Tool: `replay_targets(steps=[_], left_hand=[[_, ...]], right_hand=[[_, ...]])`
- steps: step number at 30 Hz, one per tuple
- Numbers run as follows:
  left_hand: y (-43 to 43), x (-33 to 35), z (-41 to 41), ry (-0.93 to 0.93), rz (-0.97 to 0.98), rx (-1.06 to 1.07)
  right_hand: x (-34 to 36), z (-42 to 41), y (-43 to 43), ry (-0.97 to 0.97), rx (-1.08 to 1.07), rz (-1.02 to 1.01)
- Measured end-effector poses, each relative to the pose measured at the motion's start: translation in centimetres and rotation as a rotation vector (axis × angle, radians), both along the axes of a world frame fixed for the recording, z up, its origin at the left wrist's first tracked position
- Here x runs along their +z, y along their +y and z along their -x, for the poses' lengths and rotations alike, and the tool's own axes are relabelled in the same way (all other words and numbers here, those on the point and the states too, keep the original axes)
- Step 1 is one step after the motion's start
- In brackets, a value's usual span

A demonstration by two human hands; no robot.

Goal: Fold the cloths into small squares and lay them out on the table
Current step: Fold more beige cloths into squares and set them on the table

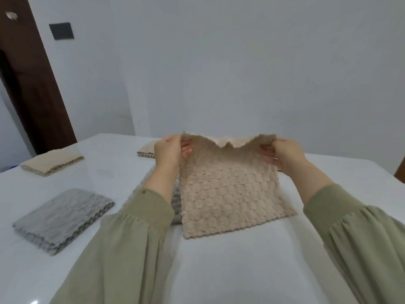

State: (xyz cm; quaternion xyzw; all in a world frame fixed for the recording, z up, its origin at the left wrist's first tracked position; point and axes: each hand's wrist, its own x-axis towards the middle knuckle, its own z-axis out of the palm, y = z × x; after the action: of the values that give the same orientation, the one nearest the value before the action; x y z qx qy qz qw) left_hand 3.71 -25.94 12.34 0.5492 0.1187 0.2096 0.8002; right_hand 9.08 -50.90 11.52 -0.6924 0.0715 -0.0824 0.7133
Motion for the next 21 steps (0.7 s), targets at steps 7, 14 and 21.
replay_targets(steps=[7, 14, 21], left_hand=[[-0.7, -4.5, 3.7, 0.116, 0.124, -0.092], [-0.9, -8.3, 7.5, 0.300, -0.125, -0.232], [-0.4, -7.6, 8.2, 0.362, -0.525, -0.232]], right_hand=[[-4.3, 2.7, -2.7, 0.126, 0.033, -0.310], [-8.8, 5.5, -4.8, 0.029, -0.142, -0.025], [-10.2, 6.7, -4.6, -0.179, -0.264, 0.559]])
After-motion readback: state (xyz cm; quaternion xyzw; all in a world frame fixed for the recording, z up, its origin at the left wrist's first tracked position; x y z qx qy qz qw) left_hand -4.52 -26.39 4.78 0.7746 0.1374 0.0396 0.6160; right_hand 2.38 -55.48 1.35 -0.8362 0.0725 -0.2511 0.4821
